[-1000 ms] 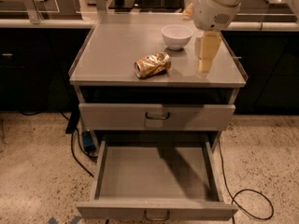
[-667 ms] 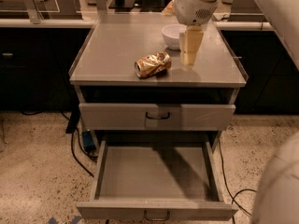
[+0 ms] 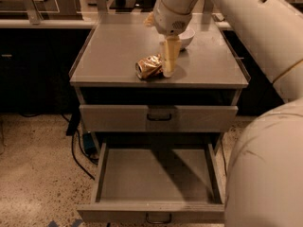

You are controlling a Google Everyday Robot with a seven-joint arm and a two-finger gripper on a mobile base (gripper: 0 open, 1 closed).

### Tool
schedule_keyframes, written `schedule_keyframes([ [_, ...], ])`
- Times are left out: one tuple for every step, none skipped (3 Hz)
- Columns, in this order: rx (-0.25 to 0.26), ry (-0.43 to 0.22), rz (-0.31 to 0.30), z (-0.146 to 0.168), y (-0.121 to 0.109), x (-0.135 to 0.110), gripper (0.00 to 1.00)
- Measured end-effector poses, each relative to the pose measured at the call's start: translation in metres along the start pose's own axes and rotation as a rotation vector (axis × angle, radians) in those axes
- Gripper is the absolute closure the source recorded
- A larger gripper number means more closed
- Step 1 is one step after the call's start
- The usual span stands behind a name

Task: Place orange can into middle drawer

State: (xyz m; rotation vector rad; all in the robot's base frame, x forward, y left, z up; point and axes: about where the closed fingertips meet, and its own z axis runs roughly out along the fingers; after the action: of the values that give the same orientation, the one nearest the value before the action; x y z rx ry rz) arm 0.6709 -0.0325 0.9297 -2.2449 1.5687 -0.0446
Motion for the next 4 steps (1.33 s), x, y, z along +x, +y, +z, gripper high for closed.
schedule_keyframes([
  [-0.056, 0.013, 0.039, 0.038, 0.010, 0.004, 0.00],
  [-0.060, 0.011, 0.045, 0.047, 0.008, 0.009, 0.00],
  [-0.094, 0.018, 0.053, 0.071, -0.002, 0.027, 0.00],
  [-0.127, 0.016, 0.102, 0.108, -0.013, 0.057, 0.00],
])
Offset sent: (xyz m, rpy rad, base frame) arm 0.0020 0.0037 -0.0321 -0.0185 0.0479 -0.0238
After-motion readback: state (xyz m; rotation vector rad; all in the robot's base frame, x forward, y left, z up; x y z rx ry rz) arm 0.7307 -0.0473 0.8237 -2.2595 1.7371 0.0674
